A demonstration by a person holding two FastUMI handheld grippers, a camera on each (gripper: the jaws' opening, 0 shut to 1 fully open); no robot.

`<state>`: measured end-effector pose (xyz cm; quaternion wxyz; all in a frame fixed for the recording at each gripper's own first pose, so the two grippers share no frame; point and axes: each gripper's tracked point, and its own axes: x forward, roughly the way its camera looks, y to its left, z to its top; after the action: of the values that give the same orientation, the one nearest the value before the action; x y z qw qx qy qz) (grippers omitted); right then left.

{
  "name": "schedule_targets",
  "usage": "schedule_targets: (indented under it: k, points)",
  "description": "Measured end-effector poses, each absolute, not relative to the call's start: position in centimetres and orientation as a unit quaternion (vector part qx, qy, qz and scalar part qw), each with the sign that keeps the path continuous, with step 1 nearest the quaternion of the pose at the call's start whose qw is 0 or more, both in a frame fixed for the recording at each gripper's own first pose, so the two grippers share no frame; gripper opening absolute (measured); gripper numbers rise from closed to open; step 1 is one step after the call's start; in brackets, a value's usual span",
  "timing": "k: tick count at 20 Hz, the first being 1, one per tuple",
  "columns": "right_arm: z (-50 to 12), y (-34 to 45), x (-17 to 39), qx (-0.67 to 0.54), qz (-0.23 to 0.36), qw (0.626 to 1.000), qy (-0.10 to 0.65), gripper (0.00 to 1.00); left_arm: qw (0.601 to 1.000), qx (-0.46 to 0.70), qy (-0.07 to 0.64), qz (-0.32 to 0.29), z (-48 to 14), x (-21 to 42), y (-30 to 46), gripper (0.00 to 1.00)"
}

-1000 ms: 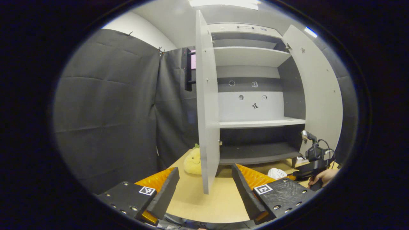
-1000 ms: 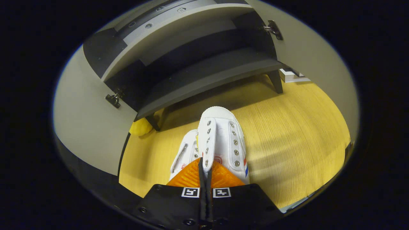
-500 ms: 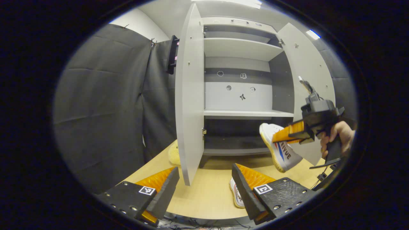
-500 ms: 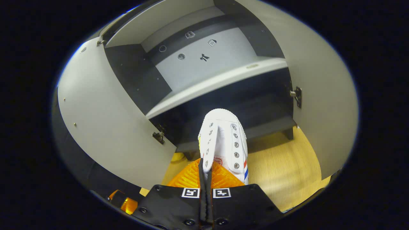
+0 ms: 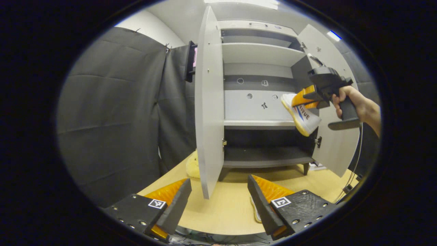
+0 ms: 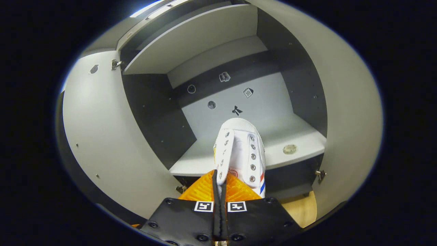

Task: Grab one shoe with the right hand and put it into the shoe cabinet, grab the other shoe with the left hand and put it into the shoe cabinet; then close the right door with the right hand and the left door with the left hand.

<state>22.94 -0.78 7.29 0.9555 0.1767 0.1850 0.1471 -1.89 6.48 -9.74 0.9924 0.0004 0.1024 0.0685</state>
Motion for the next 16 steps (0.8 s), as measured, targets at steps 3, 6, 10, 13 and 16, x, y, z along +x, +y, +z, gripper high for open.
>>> schedule_targets:
  k: [3, 6, 10, 13, 16]
  points:
    - [9.6, -1.4, 26.6, 0.170, 0.133, 0.963, 0.161, 0.01, 0.991, 0.003, 0.101, 0.087, -9.6, -2.4, 7.6, 0.95]
    - [10.1, -1.9, 30.7, 0.152, 0.117, 0.969, 0.156, 0.01, 0.990, 0.006, 0.102, 0.102, -9.5, -3.1, 8.6, 0.95]
    - [8.4, -2.2, 34.9, 0.146, 0.092, 0.969, 0.175, 0.01, 0.987, 0.011, 0.100, 0.122, -9.2, -4.0, 9.8, 0.95]
    - [6.7, -1.9, 37.1, 0.141, 0.086, 0.967, 0.194, 0.00, 0.986, 0.013, 0.103, 0.128, -9.2, -4.2, 10.4, 0.96]
    - [5.6, -1.8, 38.4, 0.132, 0.075, 0.967, 0.206, 0.01, 0.986, 0.019, 0.101, 0.128, -9.1, -4.0, 10.5, 0.96]
